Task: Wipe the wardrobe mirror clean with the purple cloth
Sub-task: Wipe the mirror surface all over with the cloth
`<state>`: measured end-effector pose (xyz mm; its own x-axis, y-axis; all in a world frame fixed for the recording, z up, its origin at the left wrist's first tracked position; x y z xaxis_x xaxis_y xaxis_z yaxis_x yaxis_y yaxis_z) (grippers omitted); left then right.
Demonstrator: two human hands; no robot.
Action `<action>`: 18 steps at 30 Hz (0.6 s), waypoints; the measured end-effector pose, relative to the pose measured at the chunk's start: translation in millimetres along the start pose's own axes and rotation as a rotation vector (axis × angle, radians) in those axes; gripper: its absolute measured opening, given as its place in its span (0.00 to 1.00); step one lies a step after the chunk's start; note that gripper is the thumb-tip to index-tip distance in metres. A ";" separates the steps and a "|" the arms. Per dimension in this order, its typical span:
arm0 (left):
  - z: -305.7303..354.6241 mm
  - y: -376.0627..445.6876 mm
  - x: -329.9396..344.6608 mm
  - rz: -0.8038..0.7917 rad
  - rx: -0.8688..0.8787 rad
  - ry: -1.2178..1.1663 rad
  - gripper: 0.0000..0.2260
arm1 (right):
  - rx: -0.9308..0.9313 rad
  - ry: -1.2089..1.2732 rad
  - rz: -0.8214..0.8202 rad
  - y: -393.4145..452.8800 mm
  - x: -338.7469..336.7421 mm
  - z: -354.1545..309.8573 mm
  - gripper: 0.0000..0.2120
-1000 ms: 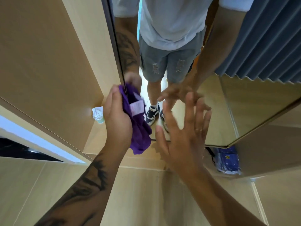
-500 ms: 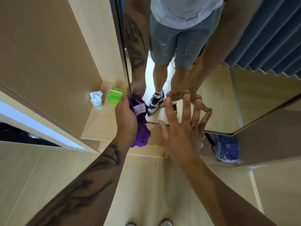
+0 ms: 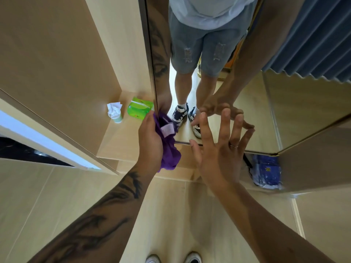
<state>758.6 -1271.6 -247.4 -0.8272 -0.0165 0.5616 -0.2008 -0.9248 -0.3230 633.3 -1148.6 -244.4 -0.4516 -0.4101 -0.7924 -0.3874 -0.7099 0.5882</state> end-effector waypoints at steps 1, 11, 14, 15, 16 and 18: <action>-1.7 -0.3 -2.0 0.004 -0.022 0.009 0.25 | -0.003 0.004 -0.005 -0.5 0.7 0.5 0.38; 92.7 -15.5 60.0 -0.161 0.421 -0.004 0.11 | 0.015 0.006 -0.064 -0.4 3.3 -2.9 0.38; 75.6 -8.1 52.3 -0.152 0.410 0.032 0.13 | 0.032 0.000 -0.045 -0.5 2.5 -3.5 0.38; 61.6 -4.4 43.7 -0.126 0.363 0.031 0.13 | 0.035 -0.001 -0.037 0.2 2.3 -3.5 0.38; 46.8 -1.5 34.3 -0.091 0.310 0.030 0.13 | 0.036 0.000 -0.032 1.2 2.4 -3.5 0.39; 18.7 3.0 16.3 -0.035 0.208 0.031 0.14 | 0.034 -0.001 -0.033 1.7 3.1 -3.9 0.39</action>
<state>754.3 -1281.8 -225.0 -0.8383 0.0255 0.5447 -0.1193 -0.9833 -0.1375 634.3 -1153.3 -246.5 -0.4393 -0.3862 -0.8111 -0.4288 -0.7032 0.5671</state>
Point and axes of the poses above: each hand's wrist, its own y-axis towards the middle knuckle, its own x-axis out of the palm, z = x × y, the point moved 7 cm from there along y, towards the middle knuckle, and after that the axes turned 15 degrees about -y, right-handed, at the moved point
